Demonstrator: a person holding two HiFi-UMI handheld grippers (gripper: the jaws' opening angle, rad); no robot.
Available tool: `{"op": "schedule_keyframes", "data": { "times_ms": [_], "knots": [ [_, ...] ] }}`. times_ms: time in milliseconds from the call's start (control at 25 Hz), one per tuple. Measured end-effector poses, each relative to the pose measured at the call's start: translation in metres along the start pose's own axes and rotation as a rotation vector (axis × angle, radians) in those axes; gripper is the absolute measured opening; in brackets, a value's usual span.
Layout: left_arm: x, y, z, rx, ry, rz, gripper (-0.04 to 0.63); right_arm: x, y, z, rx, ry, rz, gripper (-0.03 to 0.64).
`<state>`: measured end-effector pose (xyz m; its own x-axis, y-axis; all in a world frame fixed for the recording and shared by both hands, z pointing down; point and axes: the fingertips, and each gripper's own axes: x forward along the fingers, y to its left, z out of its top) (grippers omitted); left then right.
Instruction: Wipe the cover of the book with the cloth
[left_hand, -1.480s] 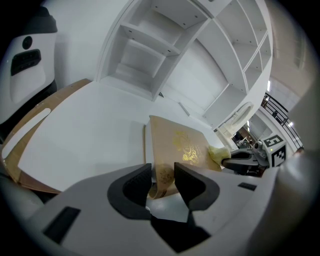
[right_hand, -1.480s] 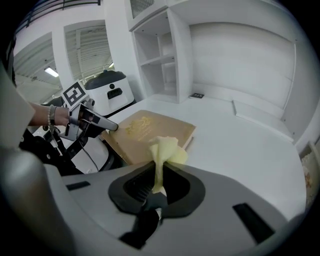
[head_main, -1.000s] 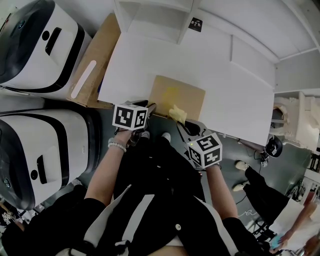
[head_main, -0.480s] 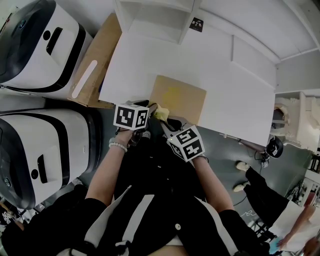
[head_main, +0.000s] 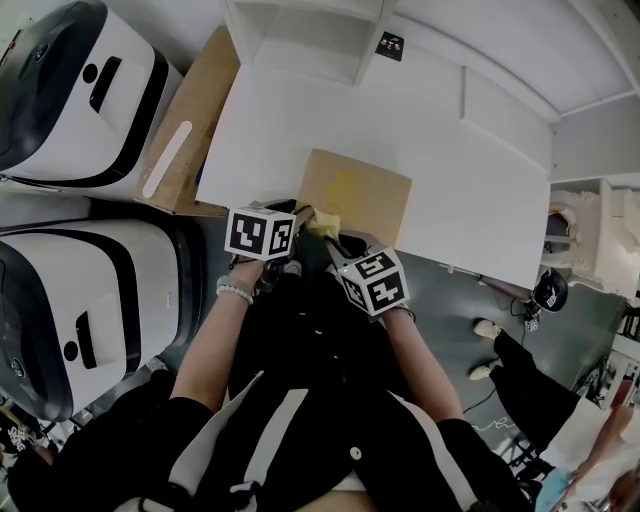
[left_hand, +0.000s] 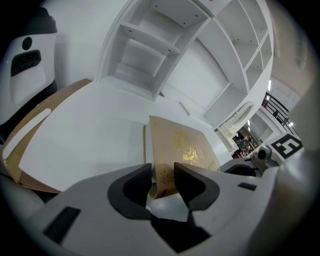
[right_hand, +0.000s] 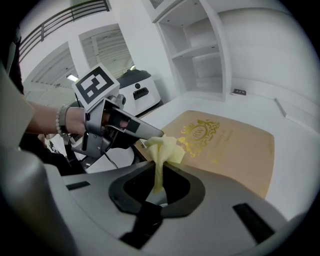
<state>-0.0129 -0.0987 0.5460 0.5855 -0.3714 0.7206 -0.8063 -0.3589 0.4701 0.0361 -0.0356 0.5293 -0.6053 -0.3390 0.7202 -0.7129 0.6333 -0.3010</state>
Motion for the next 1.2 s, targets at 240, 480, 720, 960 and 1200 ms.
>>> {"op": "schedule_keyframes", "data": {
  "times_ms": [240,480,720,960,1200],
  "knots": [
    [0.000,0.001,0.000,0.000,0.003,-0.005,0.143,-0.013,-0.014,-0.011,0.028,0.007,-0.026,0.037],
    [0.000,0.000,0.000,0.005,0.010,-0.007,0.142,-0.035,-0.033,-0.027,0.090,0.006,-0.075,0.037],
    [-0.001,-0.001,0.000,0.013,0.017,-0.005,0.142,-0.057,-0.055,-0.045,0.164,0.004,-0.115,0.037],
    [-0.001,-0.001,0.000,0.013,0.018,-0.007,0.141,-0.080,-0.074,-0.061,0.207,0.008,-0.178,0.037],
    [0.000,-0.001,0.000,0.016,0.018,-0.007,0.142,-0.095,-0.089,-0.074,0.247,0.013,-0.233,0.037]
  ]
}}
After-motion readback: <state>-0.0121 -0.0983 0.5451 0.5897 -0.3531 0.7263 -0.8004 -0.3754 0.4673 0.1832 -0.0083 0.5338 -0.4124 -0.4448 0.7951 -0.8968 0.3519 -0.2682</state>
